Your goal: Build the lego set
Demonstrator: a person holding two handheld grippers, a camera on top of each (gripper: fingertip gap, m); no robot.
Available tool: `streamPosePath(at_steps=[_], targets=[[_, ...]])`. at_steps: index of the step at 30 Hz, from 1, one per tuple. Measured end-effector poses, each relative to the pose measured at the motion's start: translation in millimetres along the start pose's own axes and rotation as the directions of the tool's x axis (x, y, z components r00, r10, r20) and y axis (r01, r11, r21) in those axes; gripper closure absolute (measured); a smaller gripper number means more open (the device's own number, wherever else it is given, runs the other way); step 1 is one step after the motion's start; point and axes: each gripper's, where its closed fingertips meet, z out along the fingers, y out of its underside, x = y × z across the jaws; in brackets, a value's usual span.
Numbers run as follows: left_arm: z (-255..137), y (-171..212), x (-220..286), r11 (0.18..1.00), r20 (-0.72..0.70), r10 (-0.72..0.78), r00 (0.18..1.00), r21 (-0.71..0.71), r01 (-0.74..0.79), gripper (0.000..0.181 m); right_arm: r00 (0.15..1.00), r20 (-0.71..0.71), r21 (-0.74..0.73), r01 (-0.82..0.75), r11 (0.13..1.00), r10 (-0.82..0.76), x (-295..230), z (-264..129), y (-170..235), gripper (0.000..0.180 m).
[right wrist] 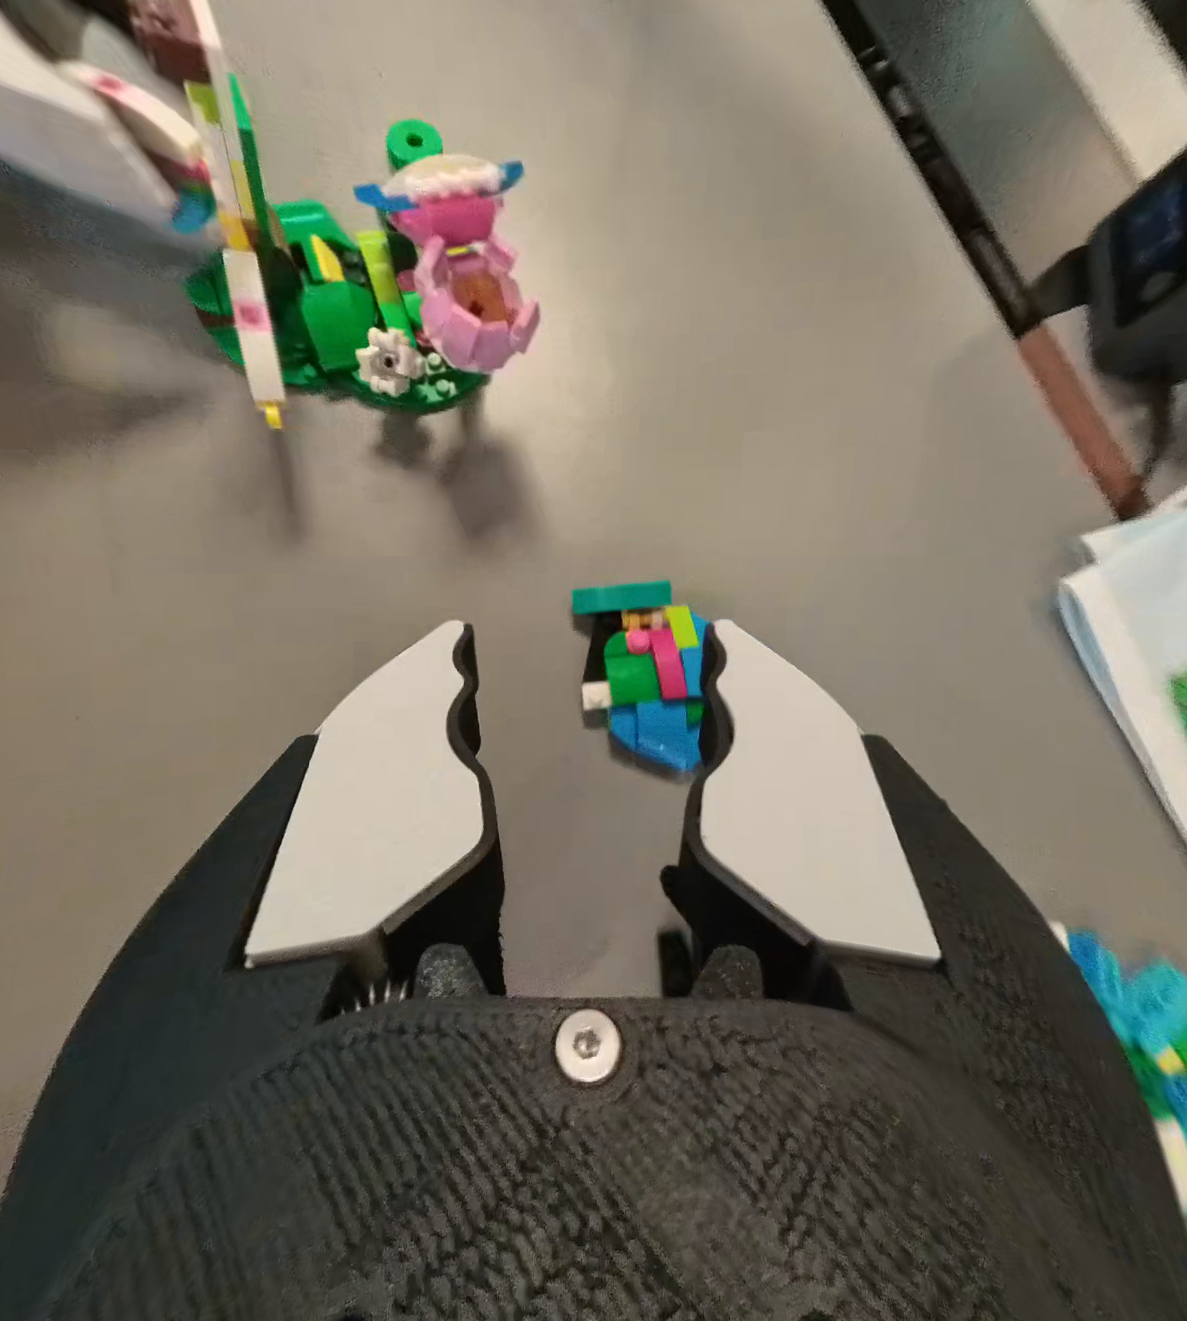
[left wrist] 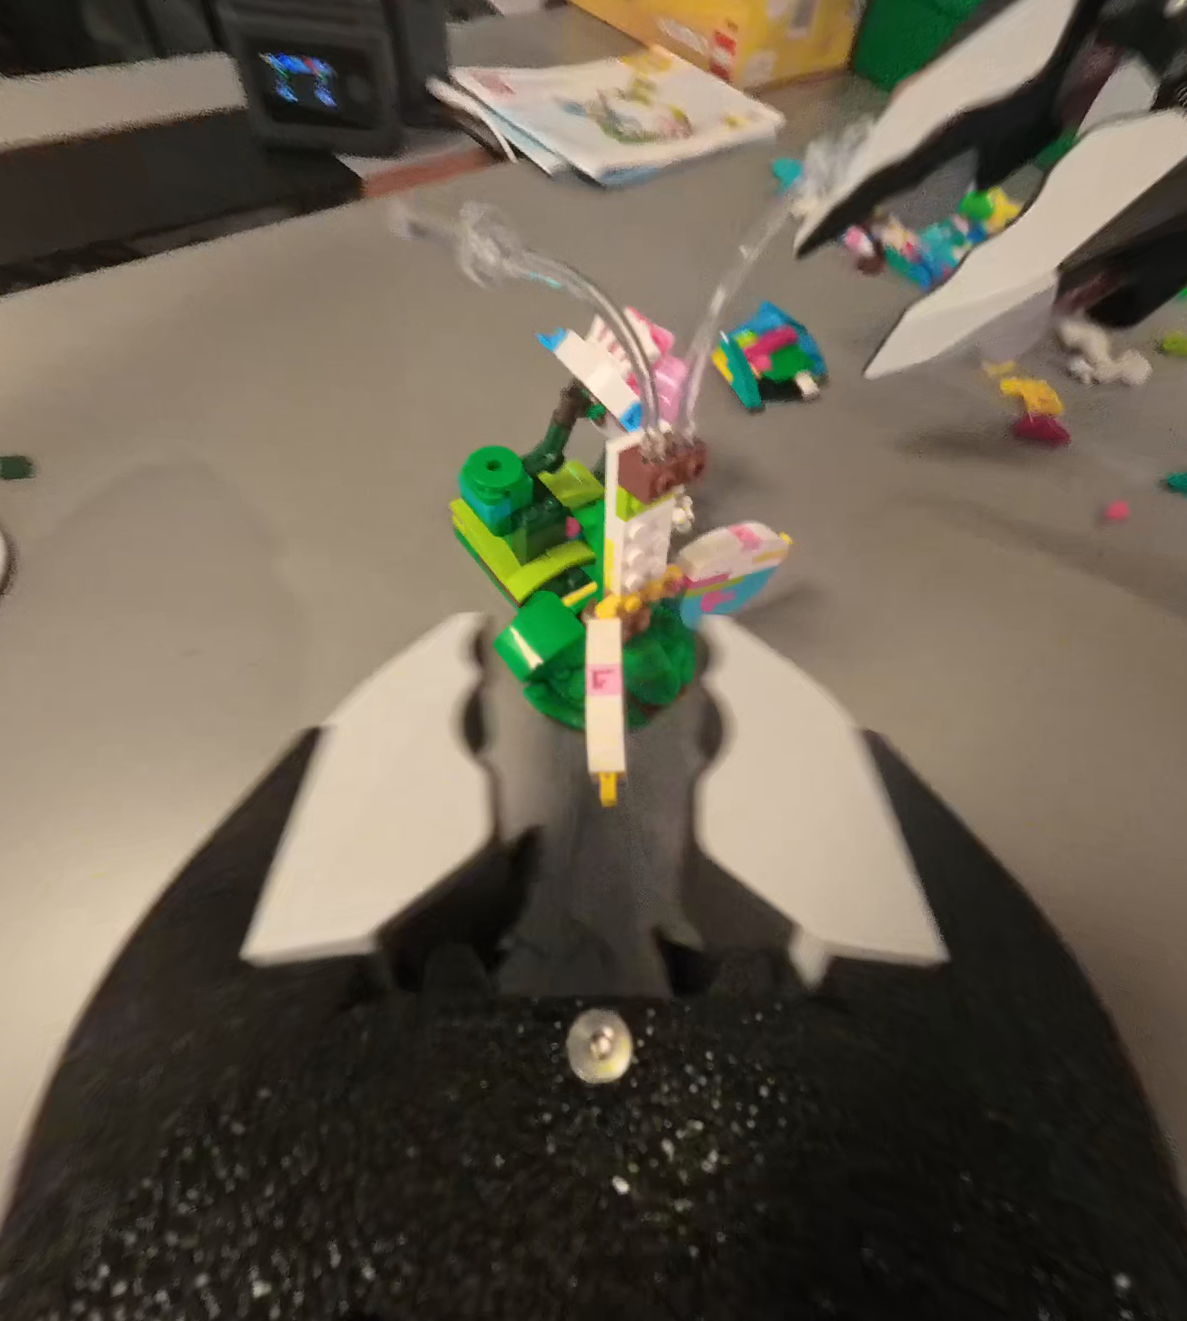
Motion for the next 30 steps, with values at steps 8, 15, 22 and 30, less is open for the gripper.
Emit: streamPosePath(at_steps=[8,15,22,30], targets=[[-41.2,-53.4,-10.9,0.957,0.198,0.087,0.976,0.255,-0.137,0.061,0.996,0.091,-0.274,0.005,0.962,0.021,24.1,23.8,25.3,0.107],[-56.4,-80.8,22.1,0.860,0.241,0.200,0.950,0.421,-0.288,0.077,0.995,0.103,-0.341,0.044,0.939,-0.009,23.5,21.1,36.1,0.127],[-50.7,-80.4,39.4,0.824,0.273,0.291,0.917,0.416,-0.385,0.086,0.998,0.063,-0.334,0.038,0.942,-0.018,20.5,21.6,33.0,0.131],[-14.2,-57.4,101.0,0.910,-0.057,0.270,0.961,0.340,-0.236,0.078,0.993,-0.038,-0.172,0.101,0.980,-0.109,-11.6,-7.8,26.2,0.135]])
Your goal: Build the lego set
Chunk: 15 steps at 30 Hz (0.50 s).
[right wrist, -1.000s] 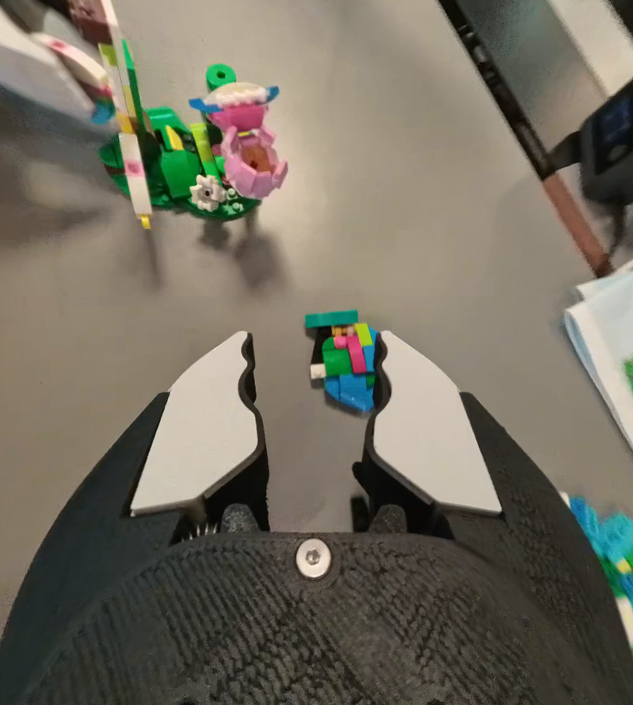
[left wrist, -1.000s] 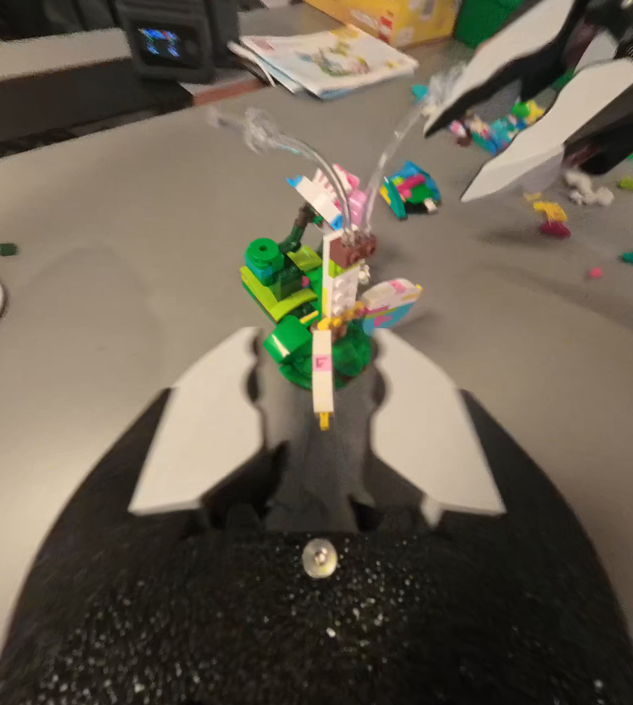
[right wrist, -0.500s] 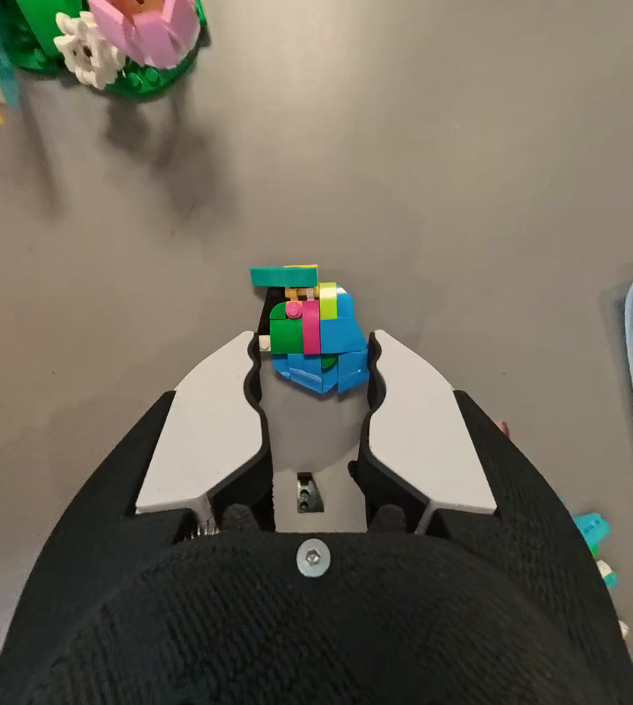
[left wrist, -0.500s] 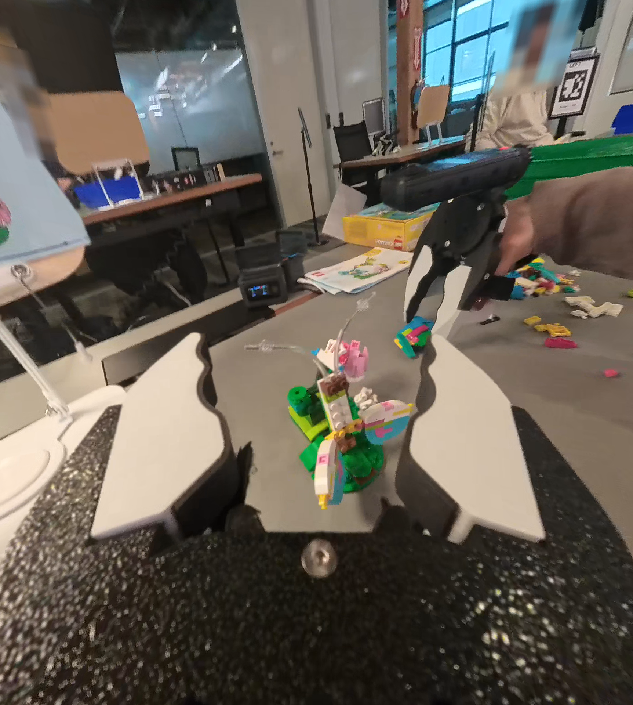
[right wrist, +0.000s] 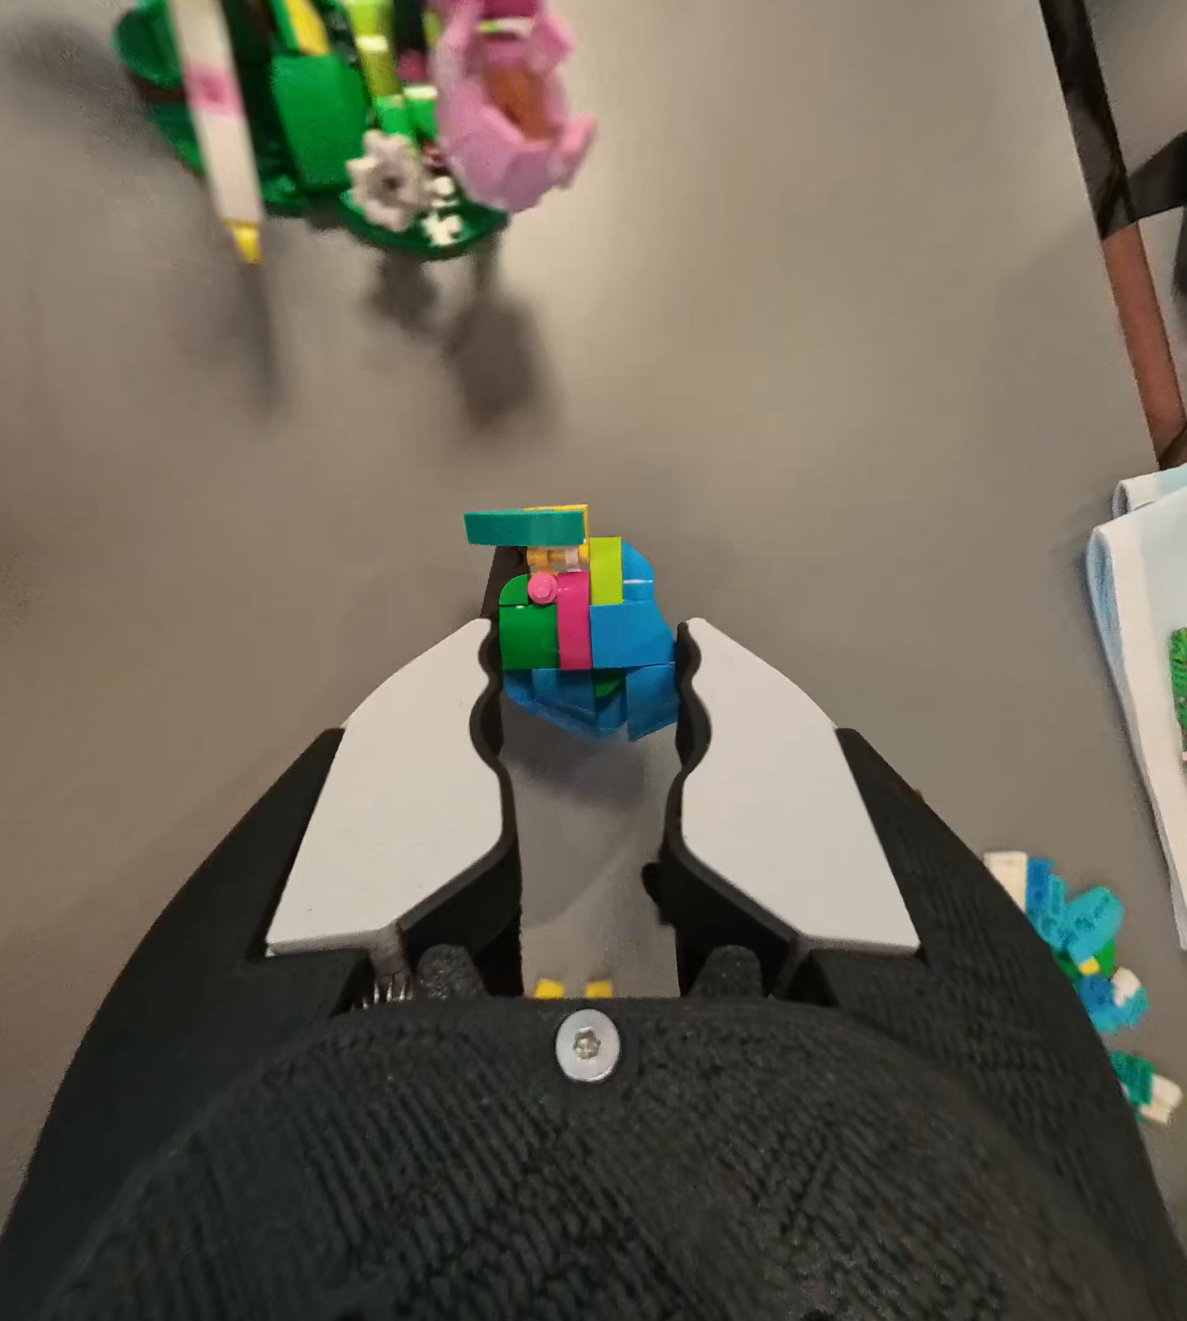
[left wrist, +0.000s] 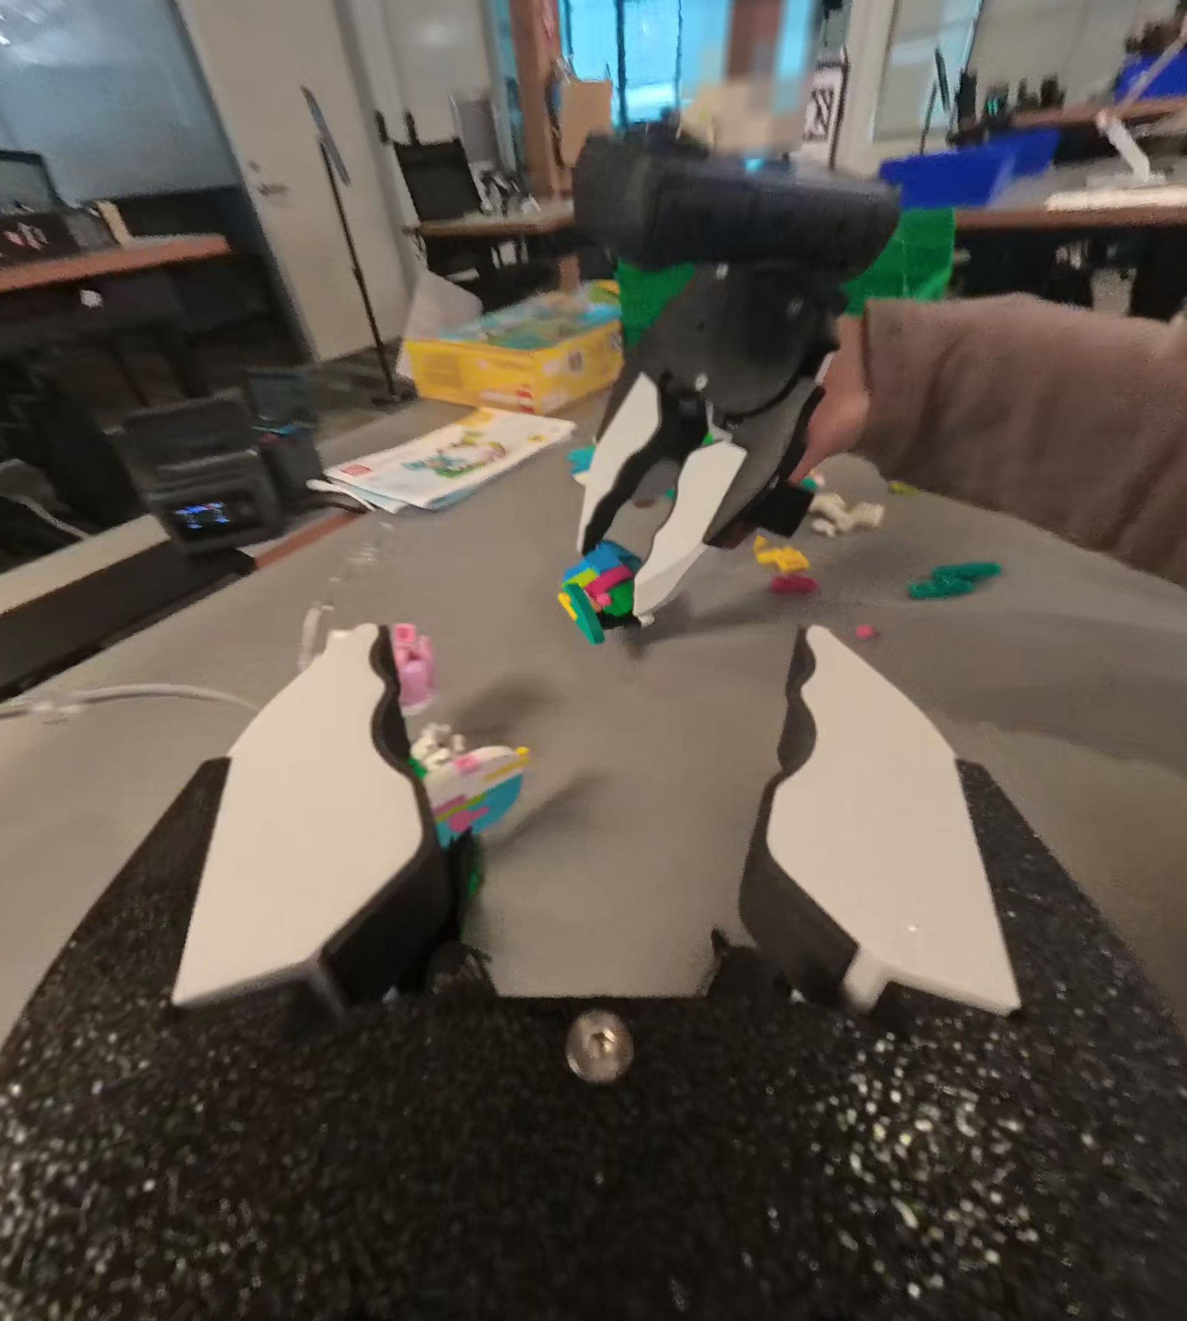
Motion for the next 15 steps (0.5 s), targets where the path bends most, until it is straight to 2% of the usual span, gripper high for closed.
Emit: streamPosePath(at_steps=[2,6,11,15], targets=[[7.4,8.1,17.9,0.998,-0.068,-0.038,0.997,-0.044,0.035,0.084,0.998,-0.052,0.024,0.047,0.999,-0.045,-15.5,-13.9,2.4,0.135],[18.7,17.7,55.9,0.982,-0.212,-0.171,0.962,-0.111,0.151,0.084,0.964,-0.224,0.121,0.175,0.977,-0.145,-53.4,-52.8,-7.6,0.135],[22.9,19.7,78.4,0.974,-0.298,-0.218,0.929,-0.129,0.187,0.094,0.846,-0.472,0.159,0.357,0.920,-0.247,-97.1,-88.1,-27.3,0.135],[14.7,12.9,96.0,0.964,-0.453,-0.266,0.851,-0.103,0.246,0.137,0.716,-0.610,0.119,0.506,0.854,-0.339,-117.0,-101.8,-37.4,0.136]])
